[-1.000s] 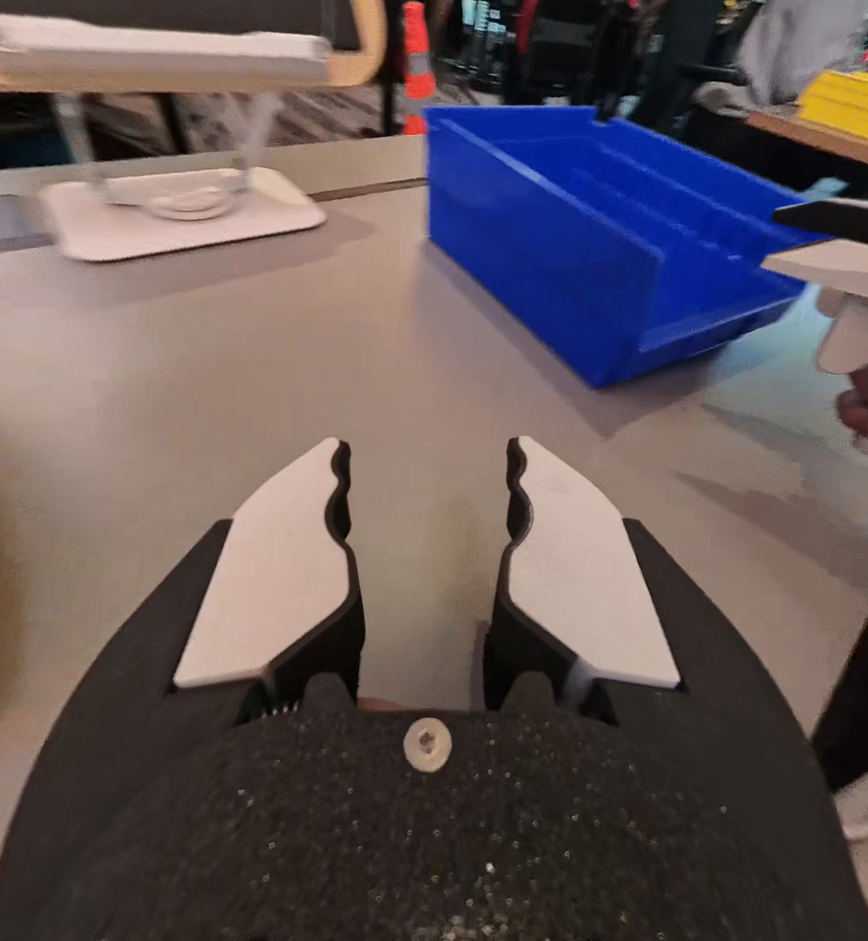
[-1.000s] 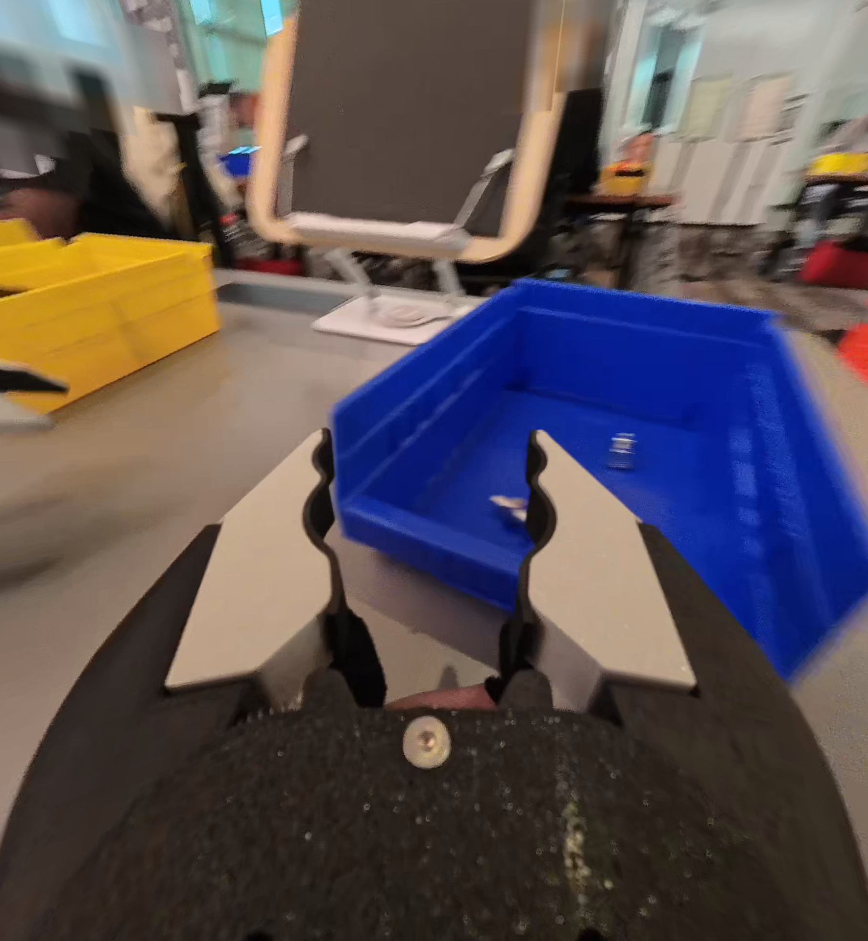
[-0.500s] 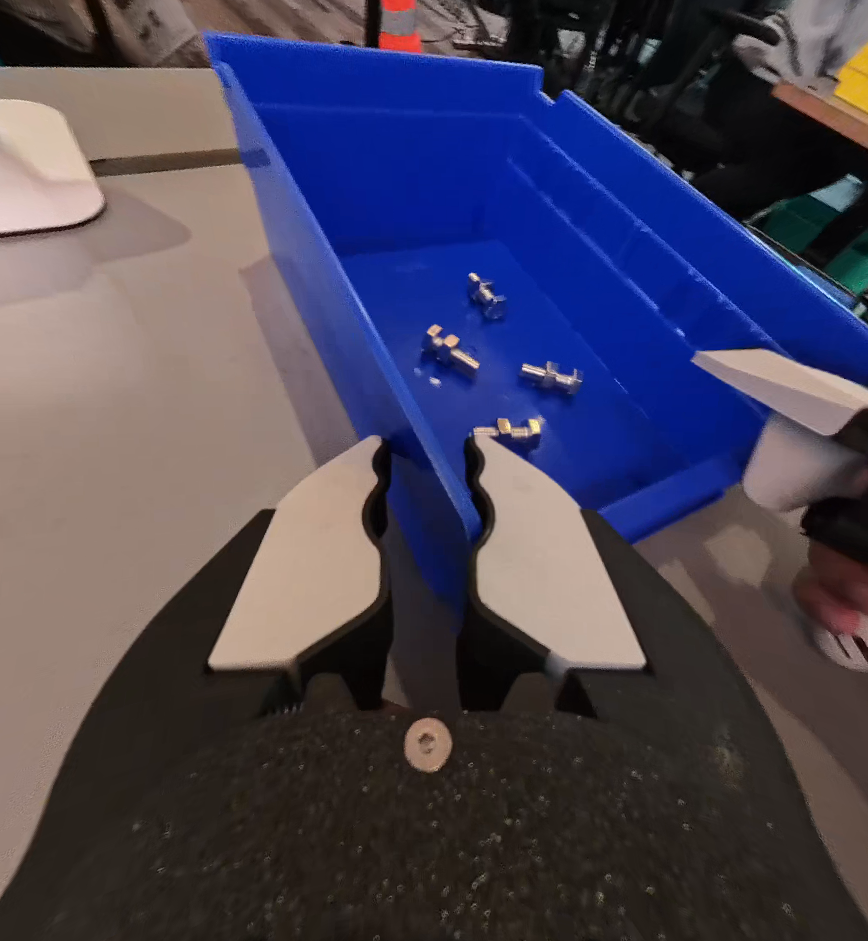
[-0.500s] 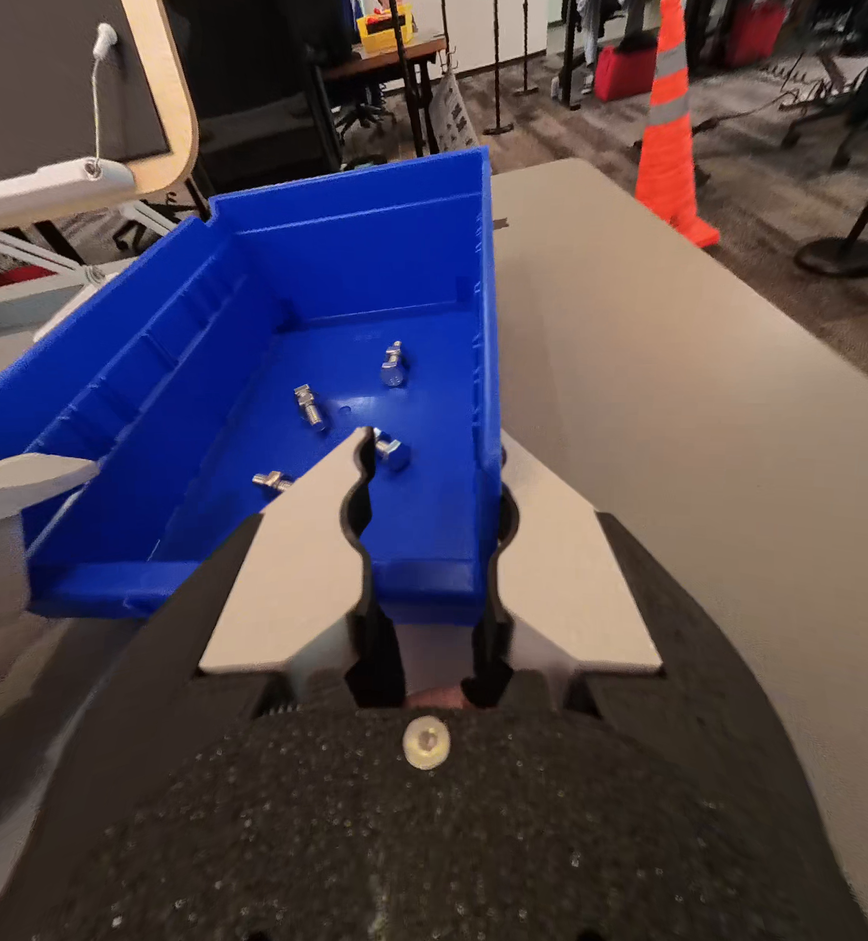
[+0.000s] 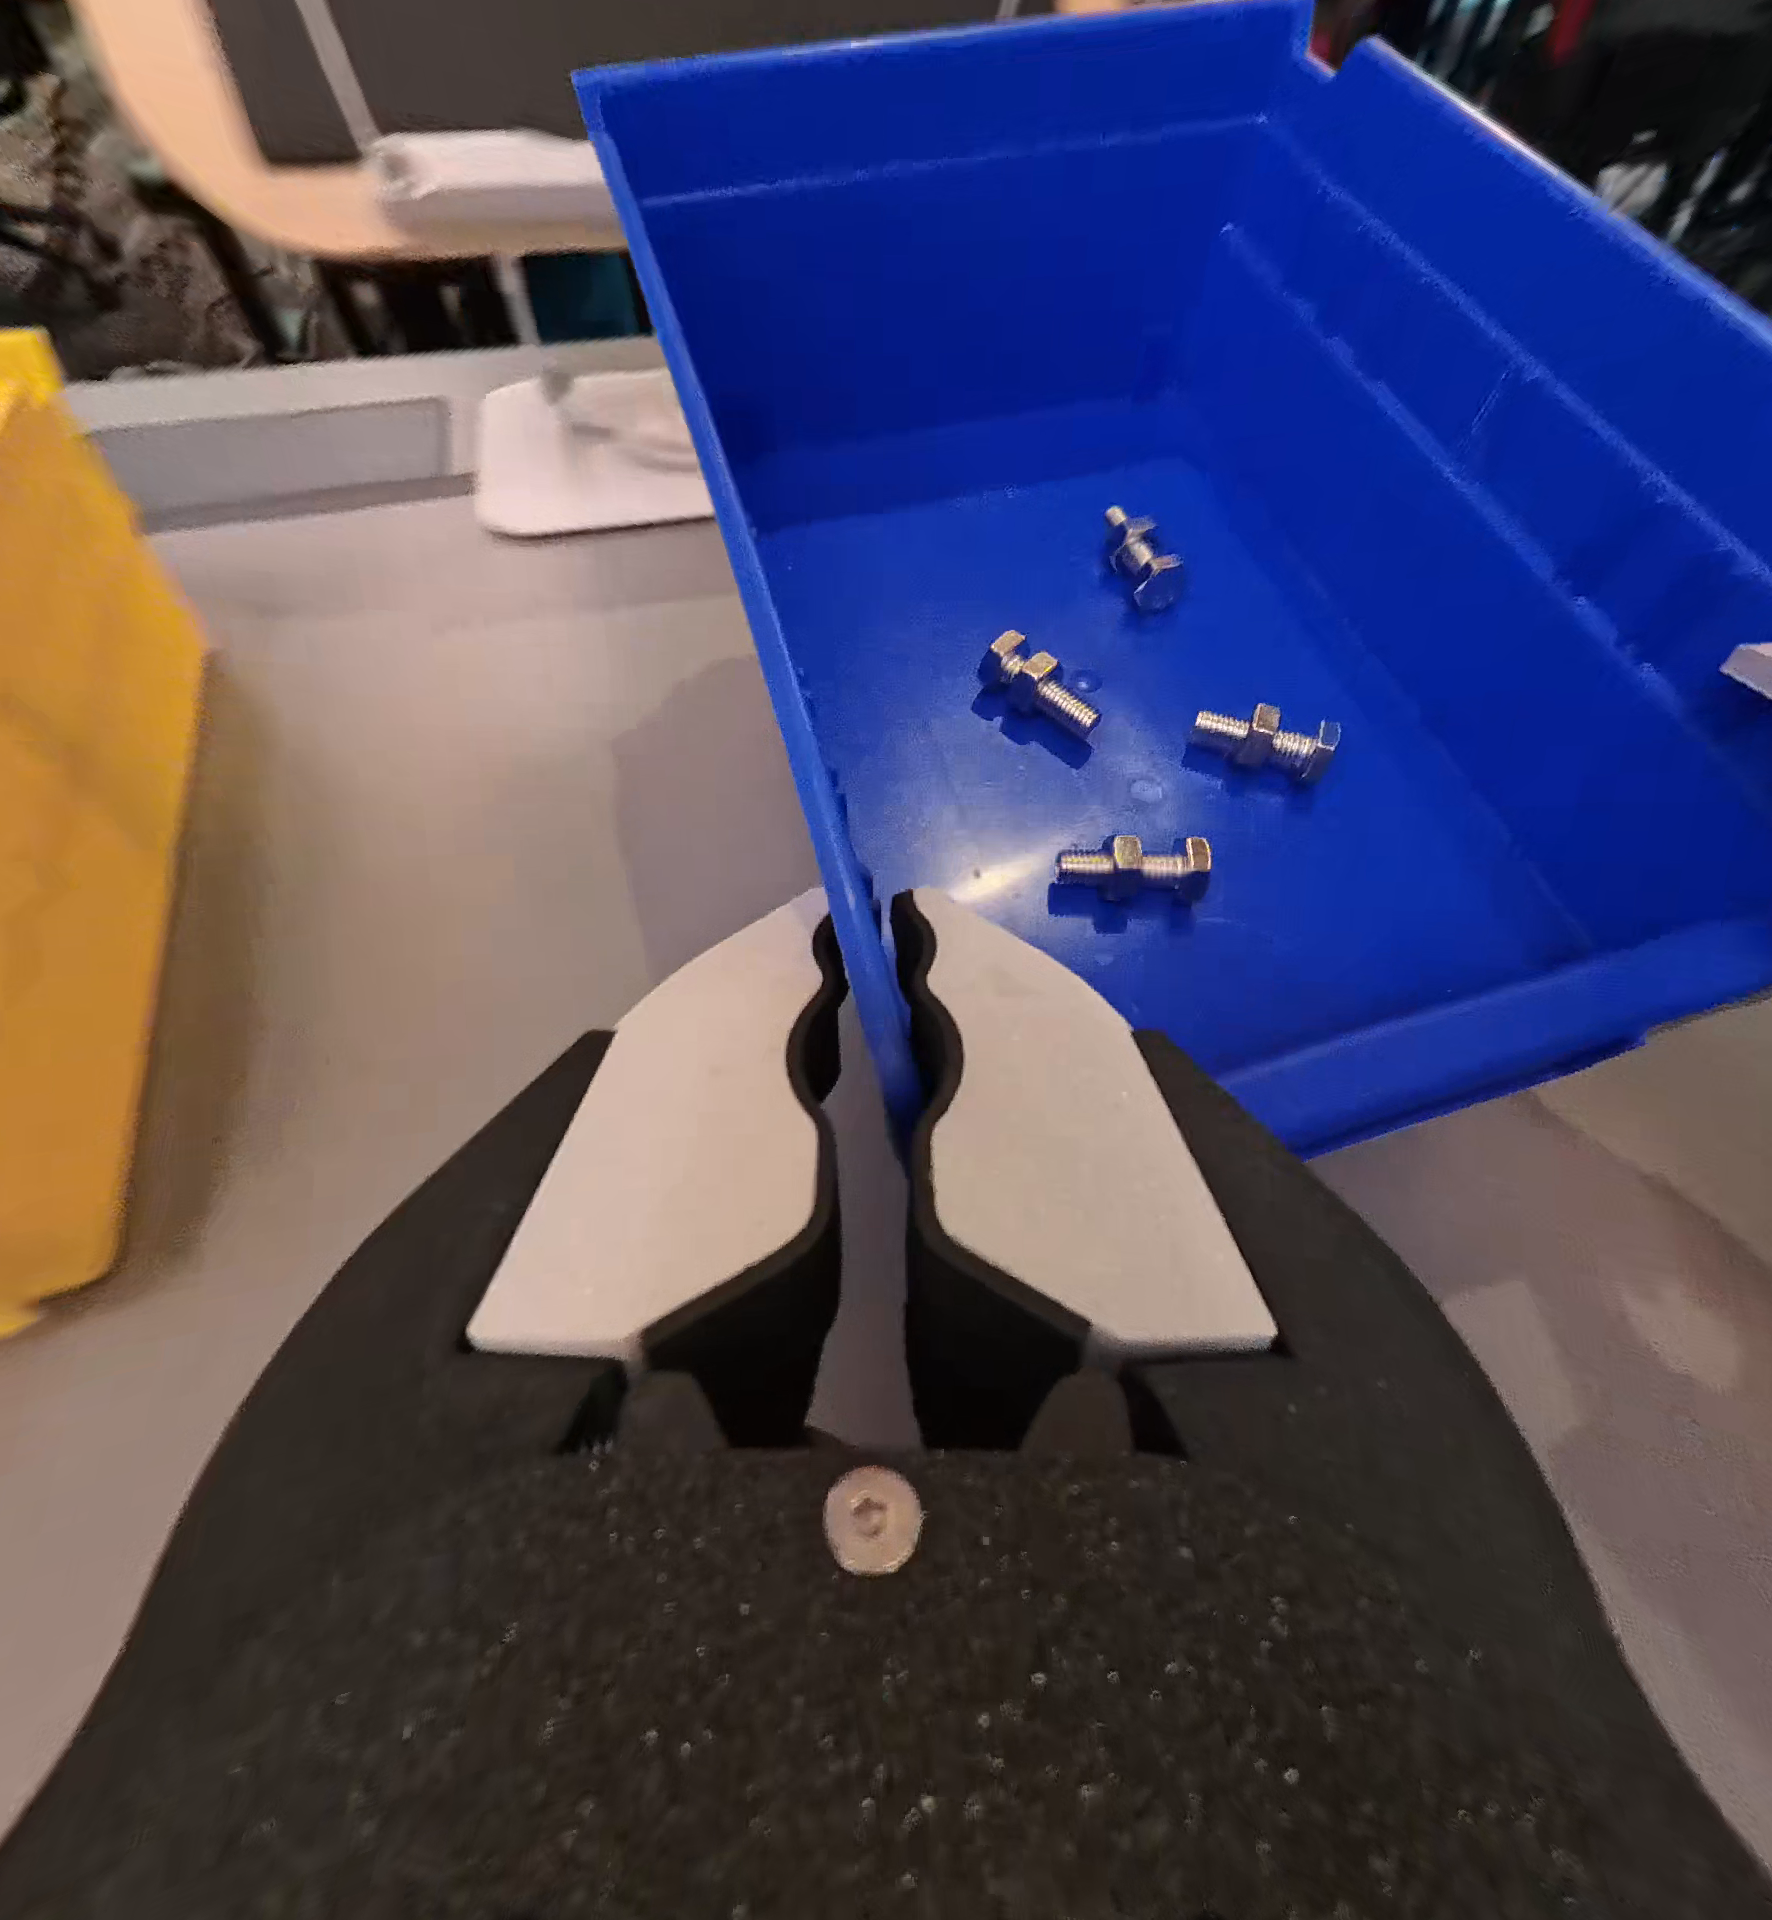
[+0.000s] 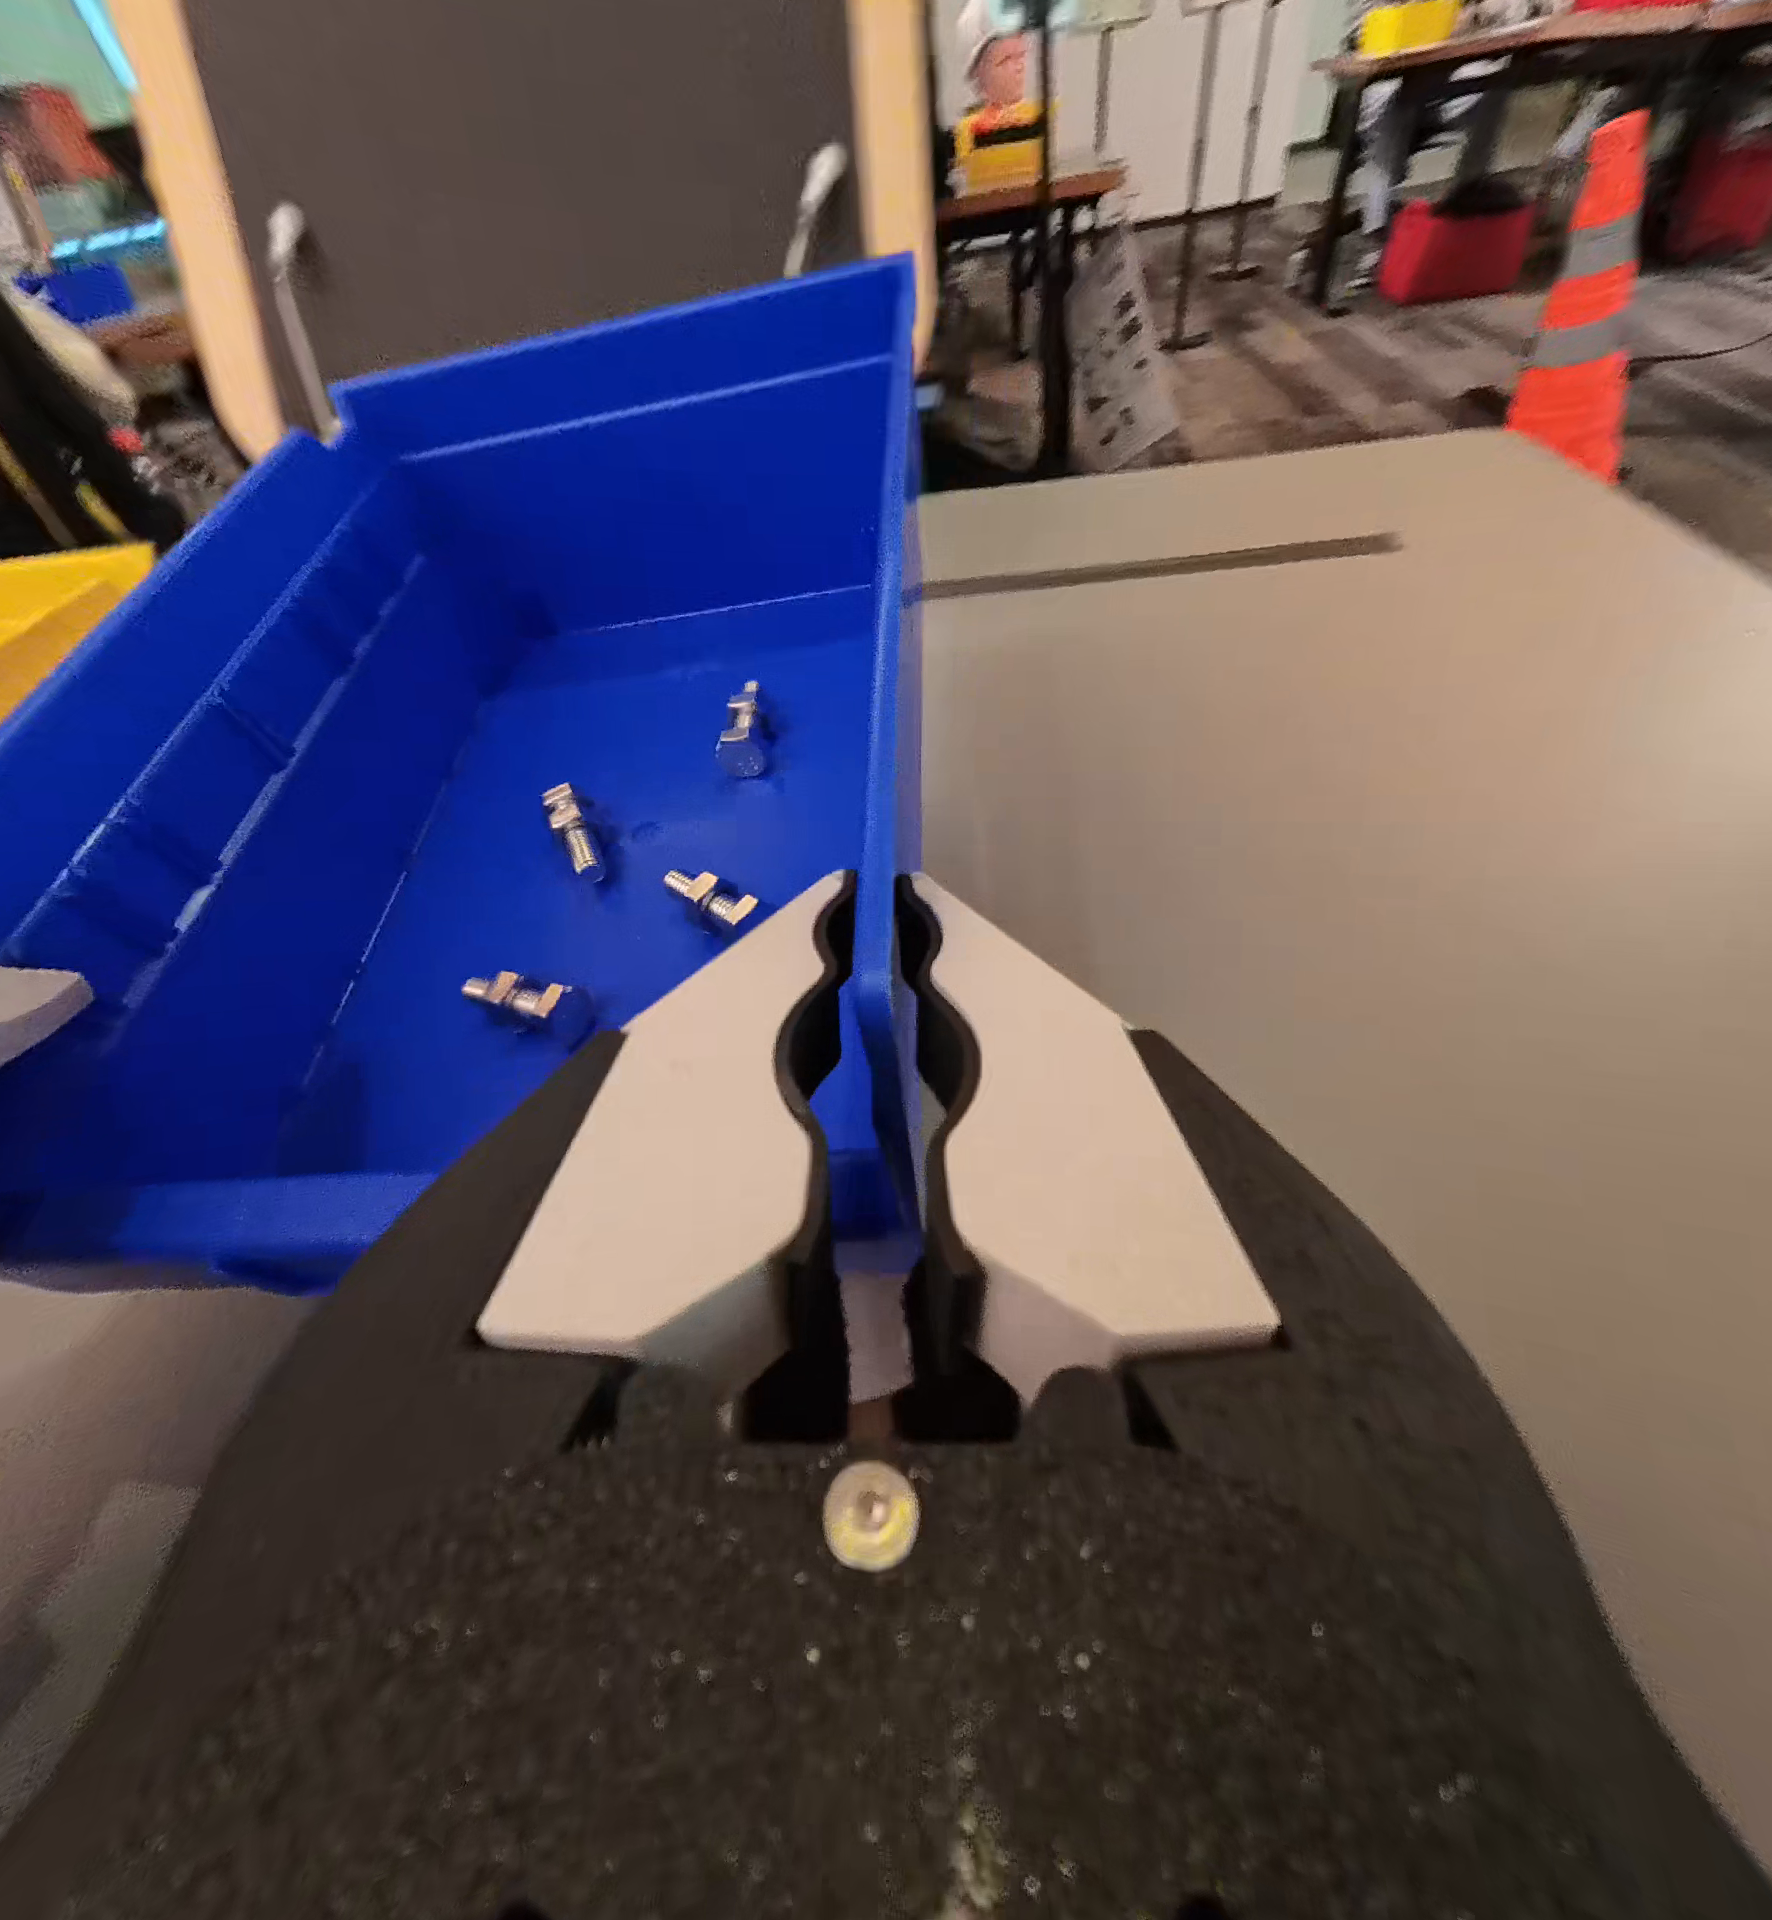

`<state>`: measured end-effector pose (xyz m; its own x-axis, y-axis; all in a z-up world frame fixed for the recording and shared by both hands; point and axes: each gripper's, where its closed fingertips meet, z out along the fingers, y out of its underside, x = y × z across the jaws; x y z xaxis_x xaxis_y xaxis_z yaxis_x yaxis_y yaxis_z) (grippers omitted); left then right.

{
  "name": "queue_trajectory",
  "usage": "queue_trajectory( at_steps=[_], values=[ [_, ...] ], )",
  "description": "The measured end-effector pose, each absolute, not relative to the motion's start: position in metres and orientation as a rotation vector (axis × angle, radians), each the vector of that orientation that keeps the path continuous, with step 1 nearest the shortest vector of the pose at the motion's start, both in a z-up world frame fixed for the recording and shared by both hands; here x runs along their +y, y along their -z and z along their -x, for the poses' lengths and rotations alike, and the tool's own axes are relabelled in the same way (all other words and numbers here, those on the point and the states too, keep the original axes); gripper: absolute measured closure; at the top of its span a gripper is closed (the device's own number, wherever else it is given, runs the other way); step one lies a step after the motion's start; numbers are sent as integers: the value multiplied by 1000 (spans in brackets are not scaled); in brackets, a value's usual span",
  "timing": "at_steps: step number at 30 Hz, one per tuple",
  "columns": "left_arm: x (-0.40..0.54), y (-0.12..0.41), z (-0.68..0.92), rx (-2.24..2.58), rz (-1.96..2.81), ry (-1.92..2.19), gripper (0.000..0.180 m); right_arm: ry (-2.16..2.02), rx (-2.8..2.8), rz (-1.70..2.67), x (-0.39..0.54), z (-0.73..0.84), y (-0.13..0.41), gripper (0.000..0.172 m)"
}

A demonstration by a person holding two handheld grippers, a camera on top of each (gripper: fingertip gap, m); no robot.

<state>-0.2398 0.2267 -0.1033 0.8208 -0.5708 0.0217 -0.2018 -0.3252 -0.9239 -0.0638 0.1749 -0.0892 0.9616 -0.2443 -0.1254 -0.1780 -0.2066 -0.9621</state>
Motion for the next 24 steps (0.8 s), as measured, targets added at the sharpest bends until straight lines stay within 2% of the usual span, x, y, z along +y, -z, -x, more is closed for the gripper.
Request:
queue_trajectory(
  at_steps=[7,12,13,17,21,24],
  values=[
    [244,132,319,529,2035,360,172,11,236,1927,208,136,129,163],
    [248,132,322,558,2021,401,168,-43,200,1885,209,141,128,160],
    [245,130,322,551,2014,438,166,-50,156,1874,208,142,127,157],
    [220,82,336,464,1871,715,134,-55,-21,1804,183,143,105,141],
    [229,70,446,391,1857,407,134,4,-241,1754,151,149,88,139],
    [258,81,535,330,1939,252,134,-48,-467,1803,131,185,100,140]
  ],
)
